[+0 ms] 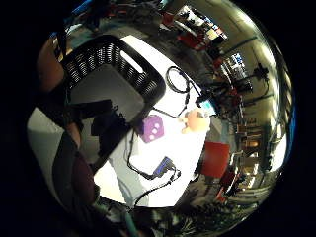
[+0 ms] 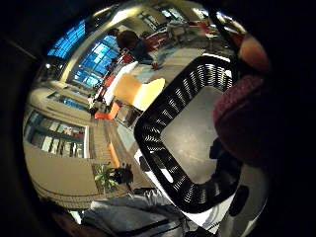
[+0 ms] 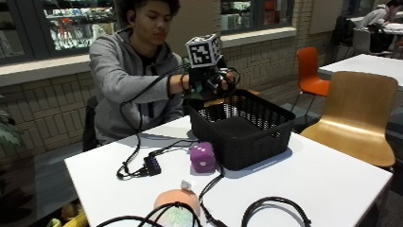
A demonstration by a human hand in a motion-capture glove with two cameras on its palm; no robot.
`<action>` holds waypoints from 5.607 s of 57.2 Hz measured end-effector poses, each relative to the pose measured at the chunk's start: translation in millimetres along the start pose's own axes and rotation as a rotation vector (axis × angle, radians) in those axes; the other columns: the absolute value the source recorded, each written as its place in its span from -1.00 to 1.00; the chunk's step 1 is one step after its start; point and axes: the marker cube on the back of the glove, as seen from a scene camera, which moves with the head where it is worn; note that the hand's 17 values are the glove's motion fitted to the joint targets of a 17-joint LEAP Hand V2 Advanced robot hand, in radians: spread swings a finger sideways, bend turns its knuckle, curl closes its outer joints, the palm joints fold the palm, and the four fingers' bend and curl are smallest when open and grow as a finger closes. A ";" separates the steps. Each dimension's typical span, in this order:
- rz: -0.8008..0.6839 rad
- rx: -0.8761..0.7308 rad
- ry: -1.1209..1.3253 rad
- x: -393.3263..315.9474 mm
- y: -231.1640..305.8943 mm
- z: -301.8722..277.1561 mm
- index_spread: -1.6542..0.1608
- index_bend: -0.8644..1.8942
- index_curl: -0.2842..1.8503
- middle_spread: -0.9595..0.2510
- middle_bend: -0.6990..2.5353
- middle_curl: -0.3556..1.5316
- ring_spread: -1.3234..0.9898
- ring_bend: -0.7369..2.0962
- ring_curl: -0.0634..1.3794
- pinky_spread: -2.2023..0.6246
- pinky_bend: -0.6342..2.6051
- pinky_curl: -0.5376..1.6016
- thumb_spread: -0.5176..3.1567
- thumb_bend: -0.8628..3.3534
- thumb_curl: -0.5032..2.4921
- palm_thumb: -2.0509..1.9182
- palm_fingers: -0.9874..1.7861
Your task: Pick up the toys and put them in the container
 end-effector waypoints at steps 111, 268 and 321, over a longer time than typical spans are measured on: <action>0.434 -0.241 -0.429 182.7 72.2 153.9 0.65 -0.09 -0.47 0.60 -0.32 -0.15 0.03 0.02 -0.39 0.47 0.09 -0.20 0.02 -0.51 -0.41 0.29 -0.22; 0.628 -0.321 -0.032 370.2 50.5 113.0 0.51 -0.29 -0.38 0.68 -0.47 -0.17 0.08 -0.28 -0.37 0.57 0.13 -0.19 -0.06 -0.60 -0.42 0.19 -0.38; 0.430 0.158 0.103 296.7 49.8 33.2 0.48 -0.25 -0.26 0.30 -0.37 -0.04 -0.04 0.03 -0.23 0.31 0.15 -0.15 -0.13 -0.49 -0.26 0.47 0.20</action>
